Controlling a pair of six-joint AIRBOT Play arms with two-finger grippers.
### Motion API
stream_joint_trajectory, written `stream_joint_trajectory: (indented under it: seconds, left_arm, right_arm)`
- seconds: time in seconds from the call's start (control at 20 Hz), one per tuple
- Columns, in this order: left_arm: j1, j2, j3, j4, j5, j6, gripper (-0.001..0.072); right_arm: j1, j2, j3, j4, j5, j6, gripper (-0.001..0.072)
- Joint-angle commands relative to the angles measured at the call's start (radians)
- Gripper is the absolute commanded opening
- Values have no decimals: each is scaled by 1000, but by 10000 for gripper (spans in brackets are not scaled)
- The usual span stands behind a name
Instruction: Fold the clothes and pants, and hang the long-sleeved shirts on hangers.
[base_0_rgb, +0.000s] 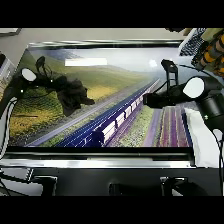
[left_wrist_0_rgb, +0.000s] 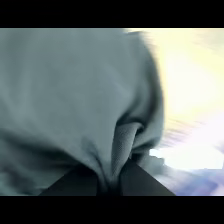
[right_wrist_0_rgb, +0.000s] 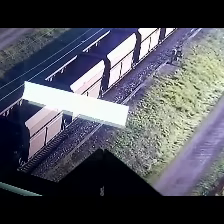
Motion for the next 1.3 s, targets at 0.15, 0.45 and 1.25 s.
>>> stream_joint_trajectory:
  seconds: [0.15,0.45,1.25]
  left_arm:
    - [-186,84,52,-448,-65,58,15]
    - [-482,53,51,-466,83,57,15]
    - [-138,143,51,54,-340,-48,349]
  right_arm:
    - [-1,86,2,-198,123,106,122]
    - [-1,285,2,-584,375,175,122]
    - [-1,201,157,-276,176,515,340]
